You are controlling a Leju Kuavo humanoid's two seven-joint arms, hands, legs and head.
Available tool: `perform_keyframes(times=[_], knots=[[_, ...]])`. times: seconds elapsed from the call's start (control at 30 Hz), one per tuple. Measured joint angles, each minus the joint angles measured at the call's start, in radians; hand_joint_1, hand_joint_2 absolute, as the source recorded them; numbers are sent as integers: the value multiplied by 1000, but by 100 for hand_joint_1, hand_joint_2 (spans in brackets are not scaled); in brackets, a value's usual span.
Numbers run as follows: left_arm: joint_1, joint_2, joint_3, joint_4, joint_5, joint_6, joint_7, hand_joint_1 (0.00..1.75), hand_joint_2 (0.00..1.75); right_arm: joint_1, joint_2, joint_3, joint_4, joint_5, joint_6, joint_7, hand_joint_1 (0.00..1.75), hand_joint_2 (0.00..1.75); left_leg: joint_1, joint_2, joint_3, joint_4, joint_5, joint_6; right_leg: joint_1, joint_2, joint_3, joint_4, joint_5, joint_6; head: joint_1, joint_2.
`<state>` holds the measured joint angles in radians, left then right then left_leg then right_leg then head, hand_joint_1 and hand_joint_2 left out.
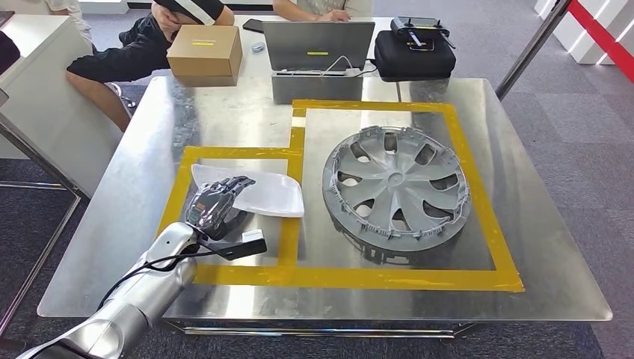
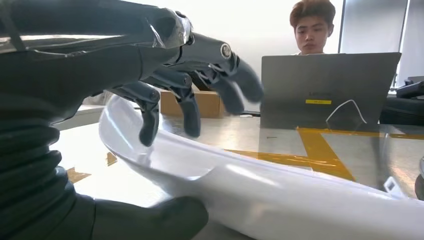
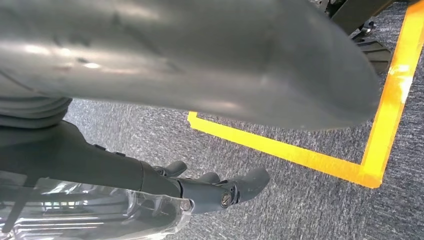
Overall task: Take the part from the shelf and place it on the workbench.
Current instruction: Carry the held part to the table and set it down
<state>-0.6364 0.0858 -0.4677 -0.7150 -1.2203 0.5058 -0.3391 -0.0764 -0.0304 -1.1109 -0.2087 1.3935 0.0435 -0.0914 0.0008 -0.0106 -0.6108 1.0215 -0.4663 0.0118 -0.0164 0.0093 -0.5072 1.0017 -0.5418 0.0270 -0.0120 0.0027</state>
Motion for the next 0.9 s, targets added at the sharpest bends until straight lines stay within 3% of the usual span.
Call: perform_keyframes(times=[0.63,0.77,0.83,0.9], knots=[[-2,0,30,33,-17,13,23,0,175,0,-2,-1,0,-4,0,2,0,0,0,0,0,0,0,0,0,0,0,0,0,0,0,0],[-3,-3,63,40,115,-17,-57,0,0,0,-2,-1,0,-4,-1,2,0,0,0,0,0,0,0,0,0,0,0,0,0,0,0,0],[8,-7,101,21,279,-87,-148,0,0,0,-2,-1,0,-5,-2,2,0,0,0,0,0,0,0,0,0,0,0,0,0,0,0,0],[48,-13,161,-58,536,-243,-249,0,0,1,-2,-1,0,-5,-2,1,0,0,0,1,0,0,0,0,0,1,0,0,0,0,0,0]])
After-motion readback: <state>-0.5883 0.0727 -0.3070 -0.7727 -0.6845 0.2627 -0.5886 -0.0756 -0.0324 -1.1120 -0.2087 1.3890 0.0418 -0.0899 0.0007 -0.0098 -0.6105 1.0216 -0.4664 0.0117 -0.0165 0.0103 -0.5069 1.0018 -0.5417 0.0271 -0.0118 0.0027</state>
